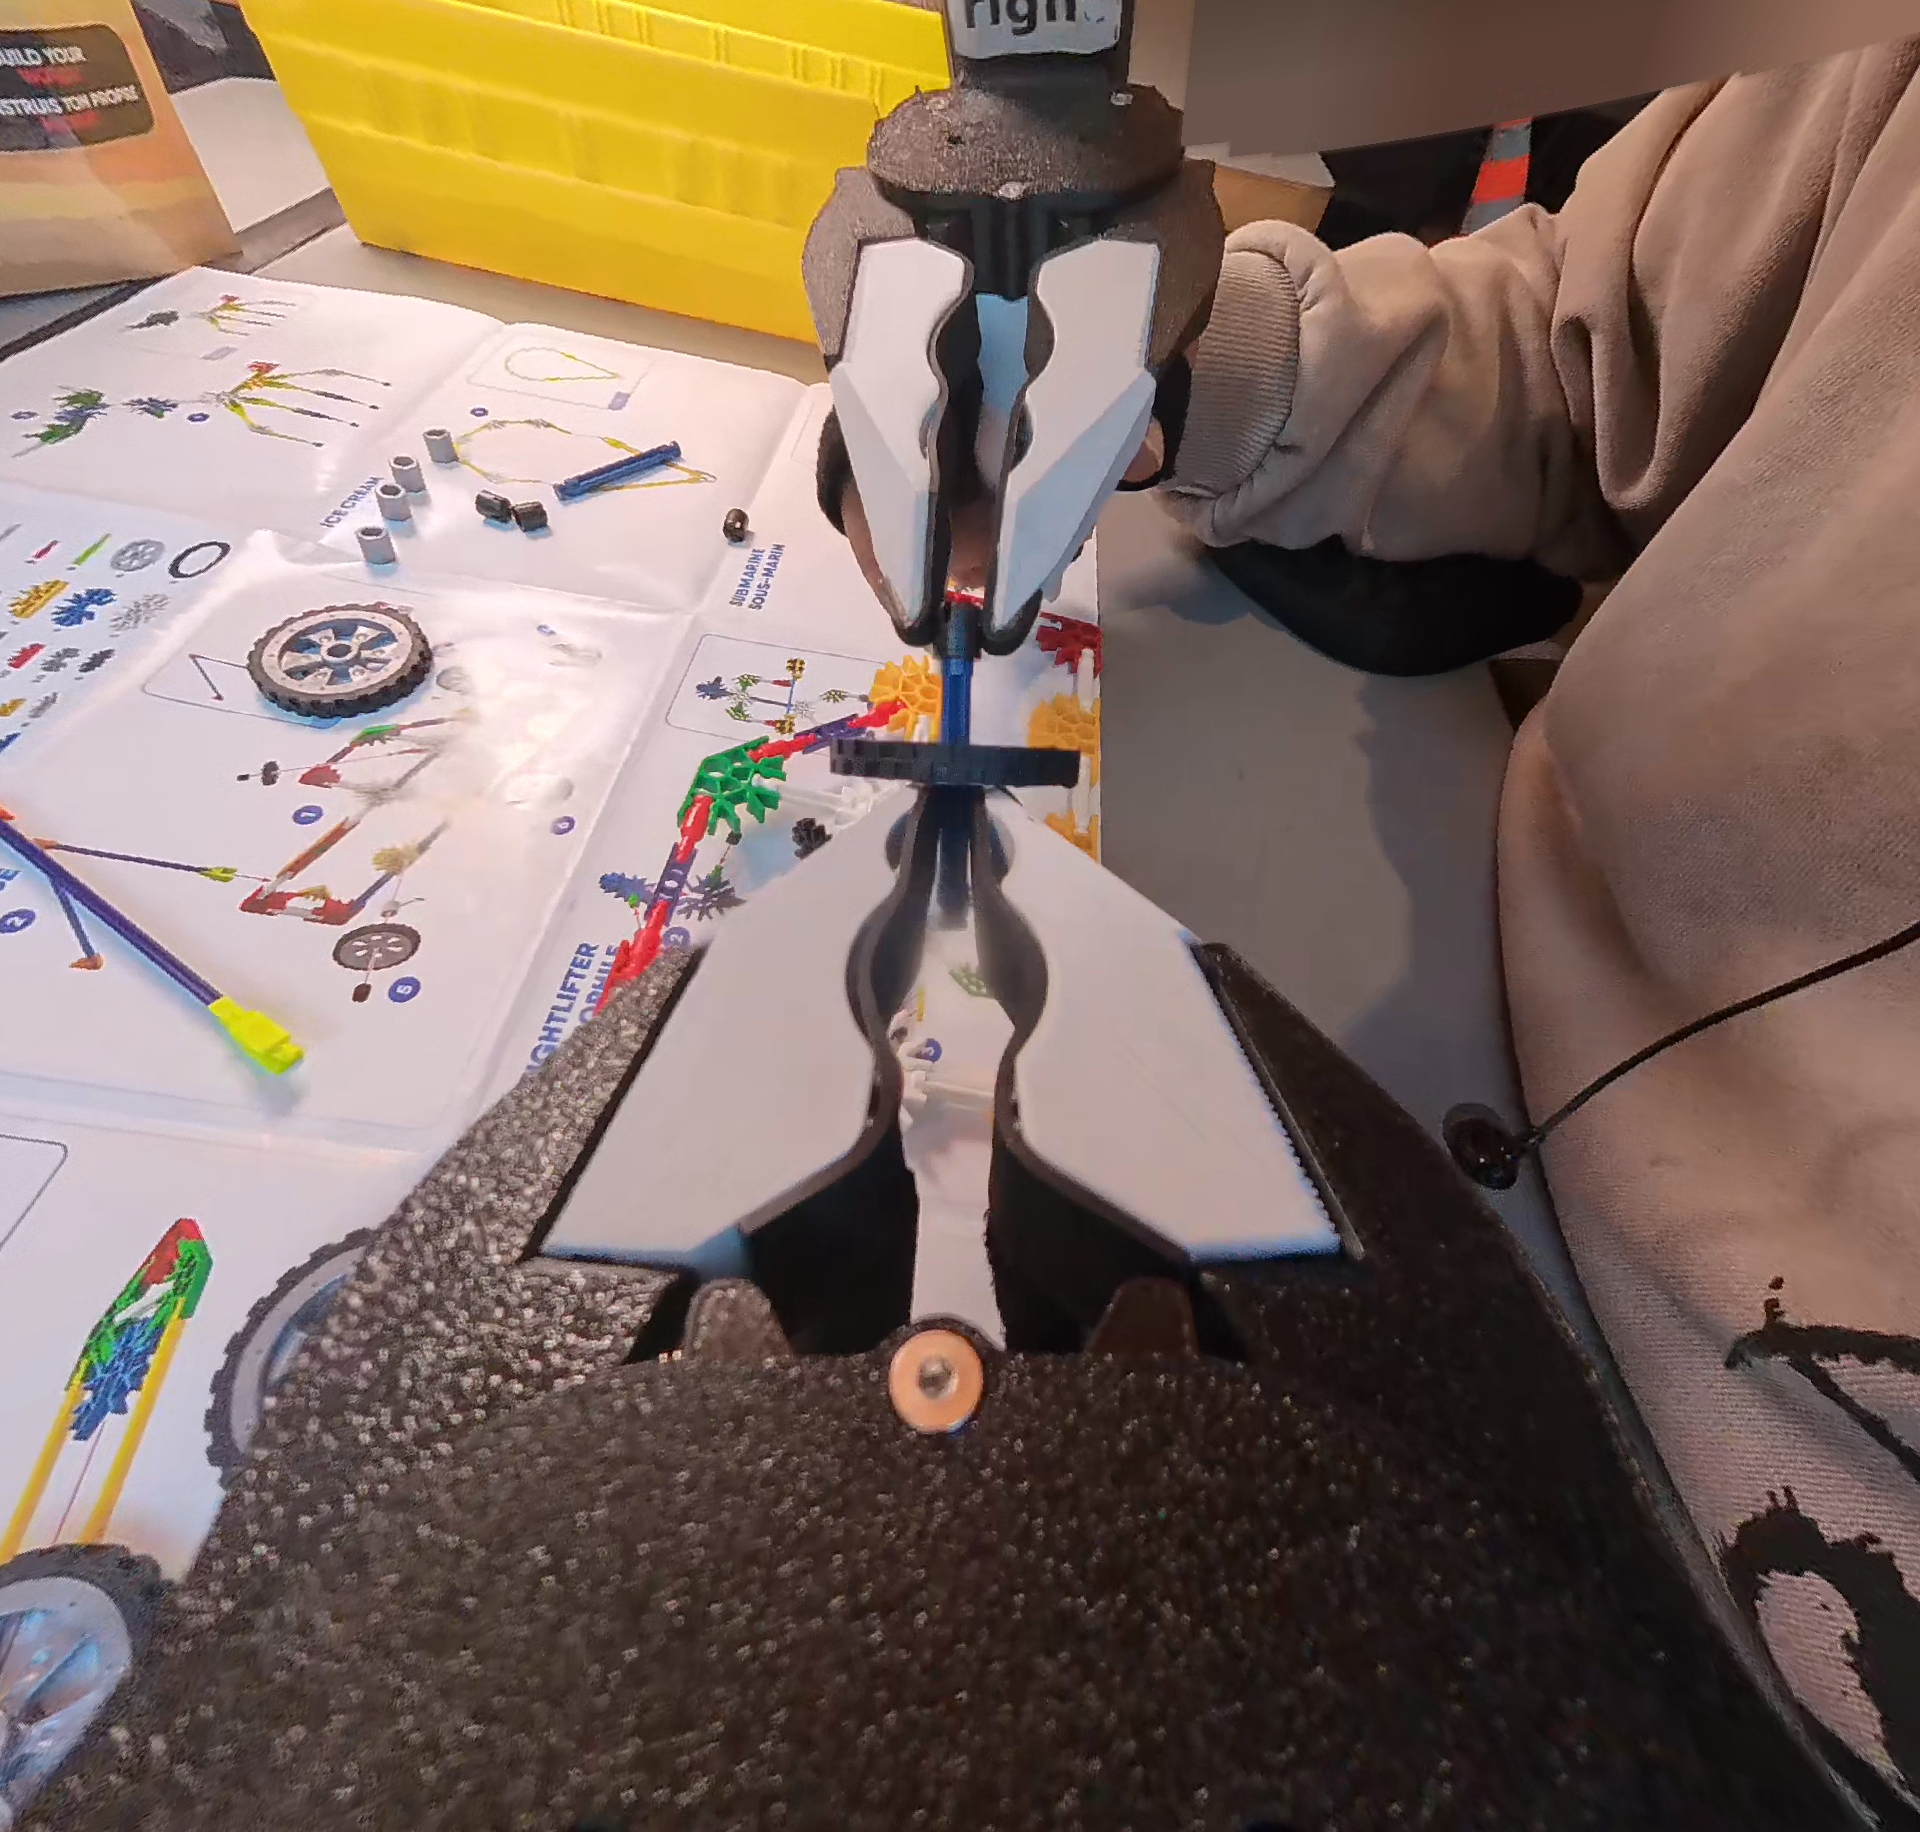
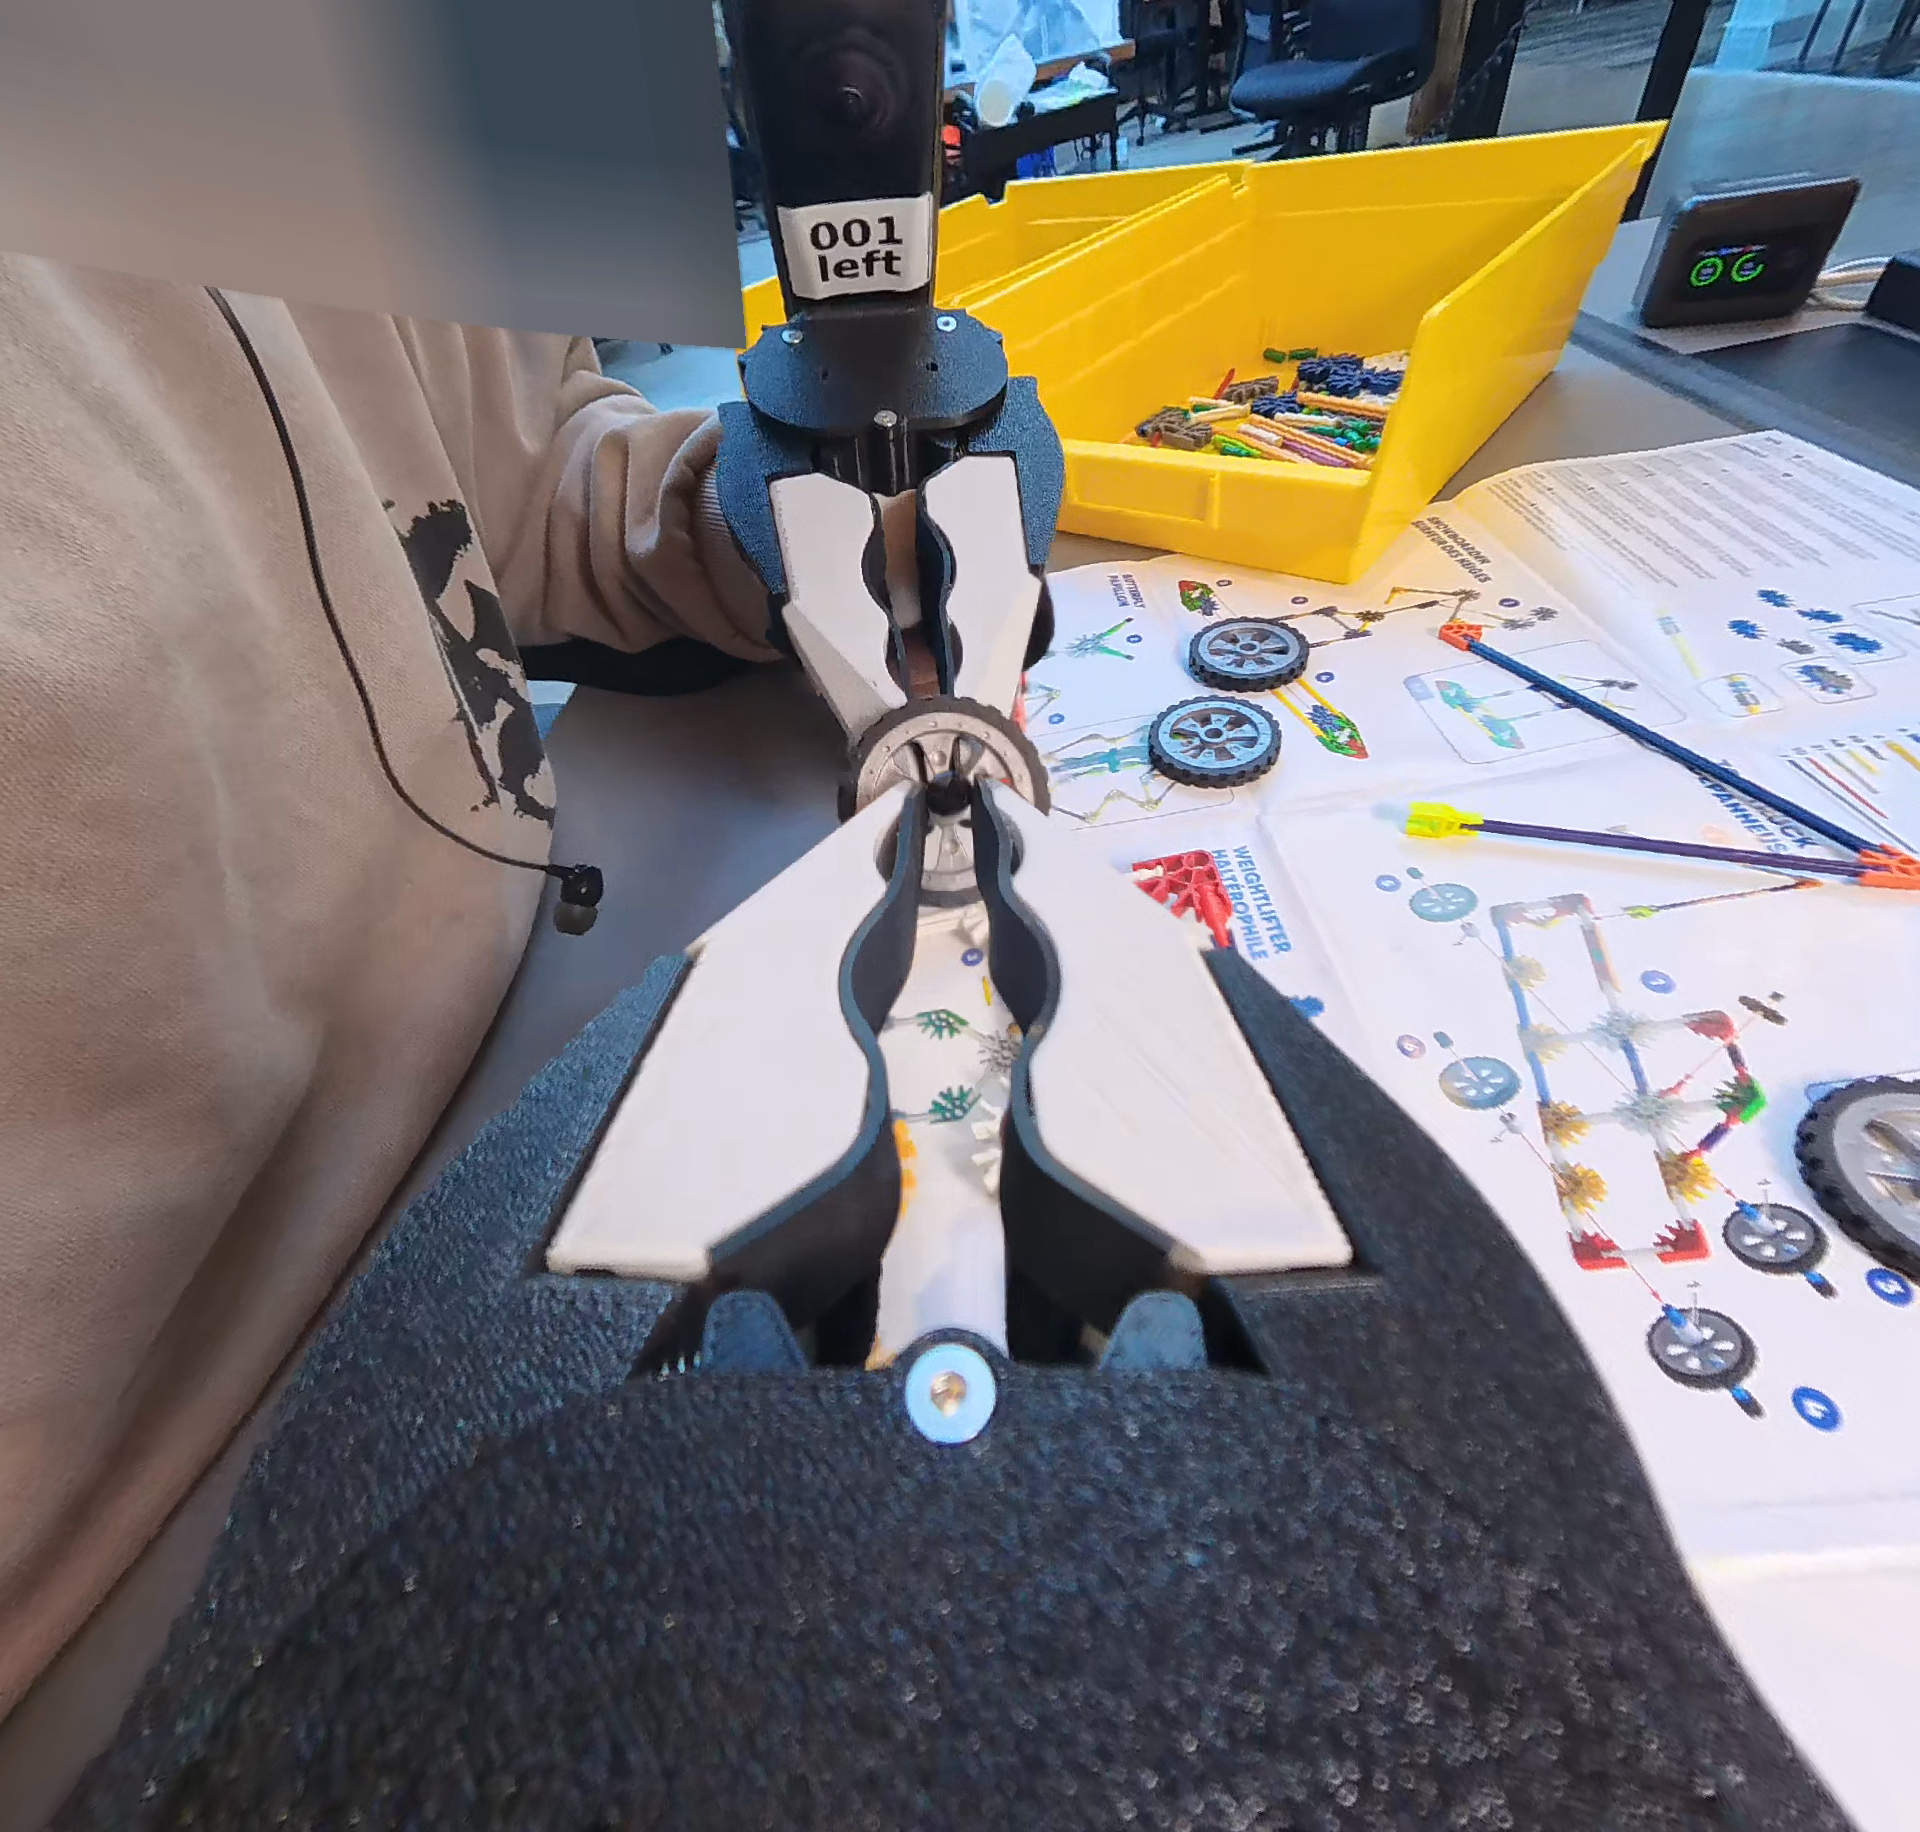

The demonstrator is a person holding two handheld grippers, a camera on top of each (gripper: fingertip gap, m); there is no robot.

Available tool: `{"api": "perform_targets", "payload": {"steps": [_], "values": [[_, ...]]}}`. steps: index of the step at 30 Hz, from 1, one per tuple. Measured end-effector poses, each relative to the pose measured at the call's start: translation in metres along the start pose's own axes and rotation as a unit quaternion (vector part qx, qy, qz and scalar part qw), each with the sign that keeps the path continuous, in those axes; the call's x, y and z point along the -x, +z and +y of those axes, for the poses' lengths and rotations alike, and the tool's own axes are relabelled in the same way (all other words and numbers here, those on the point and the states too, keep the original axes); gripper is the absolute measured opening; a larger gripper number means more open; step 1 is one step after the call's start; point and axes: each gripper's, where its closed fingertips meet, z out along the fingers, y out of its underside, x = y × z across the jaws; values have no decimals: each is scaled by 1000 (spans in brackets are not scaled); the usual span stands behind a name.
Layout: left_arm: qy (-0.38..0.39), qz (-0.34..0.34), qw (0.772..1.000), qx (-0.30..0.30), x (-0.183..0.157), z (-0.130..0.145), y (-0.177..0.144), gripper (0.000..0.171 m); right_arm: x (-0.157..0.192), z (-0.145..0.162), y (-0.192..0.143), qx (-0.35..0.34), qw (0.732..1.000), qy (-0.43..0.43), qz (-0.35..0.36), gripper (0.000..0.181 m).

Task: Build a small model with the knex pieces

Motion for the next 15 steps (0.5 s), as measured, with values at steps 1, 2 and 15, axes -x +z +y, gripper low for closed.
{"api": "perform_targets", "payload": {"steps": [1,2,15], "values": [[4,0,1000,3,-1,1,1,1,1,1,0,3,1000,2,-4,7],[9,-2,1000,8,-1,2,1,1,1,3,0,14,1000,-4,-3,7],[59,-18,998,2,-12,-16,-5,0,4,38,21,88,996,-15,-12,6]]}}
